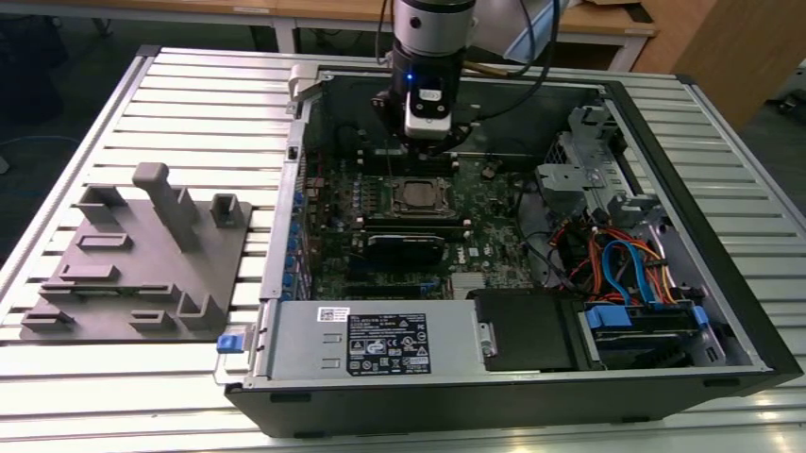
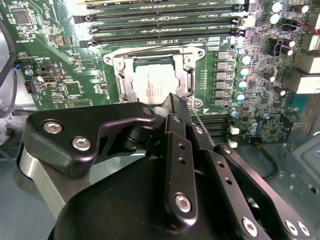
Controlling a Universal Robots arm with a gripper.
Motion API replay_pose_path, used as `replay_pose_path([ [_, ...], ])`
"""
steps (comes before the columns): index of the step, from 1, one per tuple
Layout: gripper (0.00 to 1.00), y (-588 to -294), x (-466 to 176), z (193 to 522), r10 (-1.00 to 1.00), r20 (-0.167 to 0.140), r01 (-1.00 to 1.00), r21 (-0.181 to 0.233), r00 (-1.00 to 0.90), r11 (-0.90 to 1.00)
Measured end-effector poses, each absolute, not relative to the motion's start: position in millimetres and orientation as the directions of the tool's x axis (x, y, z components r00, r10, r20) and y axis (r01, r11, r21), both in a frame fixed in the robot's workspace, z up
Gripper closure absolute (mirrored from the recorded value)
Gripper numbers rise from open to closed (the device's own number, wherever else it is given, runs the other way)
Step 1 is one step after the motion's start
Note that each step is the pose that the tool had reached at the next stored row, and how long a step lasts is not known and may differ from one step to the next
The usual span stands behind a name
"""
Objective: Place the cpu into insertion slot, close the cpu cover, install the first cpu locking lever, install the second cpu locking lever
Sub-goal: 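Install the first cpu locking lever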
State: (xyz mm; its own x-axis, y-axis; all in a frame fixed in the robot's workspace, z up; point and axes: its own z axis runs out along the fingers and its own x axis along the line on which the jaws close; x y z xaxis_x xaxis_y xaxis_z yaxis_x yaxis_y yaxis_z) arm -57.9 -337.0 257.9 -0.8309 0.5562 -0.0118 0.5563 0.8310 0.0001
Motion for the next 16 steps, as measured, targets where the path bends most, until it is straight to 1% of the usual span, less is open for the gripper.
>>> replay_pose_path([
  [4,0.9,-337.0,-58.9,257.8,0.551,-0.012,0.551,0.0,-0.835,0.835],
  [9,0.9,-337.0,-59.0,257.7,0.487,-0.012,0.487,0.0,-0.873,0.873],
  [16,0.9,-337.0,-67.3,257.7,0.479,-0.018,0.479,0.004,-0.877,0.878],
])
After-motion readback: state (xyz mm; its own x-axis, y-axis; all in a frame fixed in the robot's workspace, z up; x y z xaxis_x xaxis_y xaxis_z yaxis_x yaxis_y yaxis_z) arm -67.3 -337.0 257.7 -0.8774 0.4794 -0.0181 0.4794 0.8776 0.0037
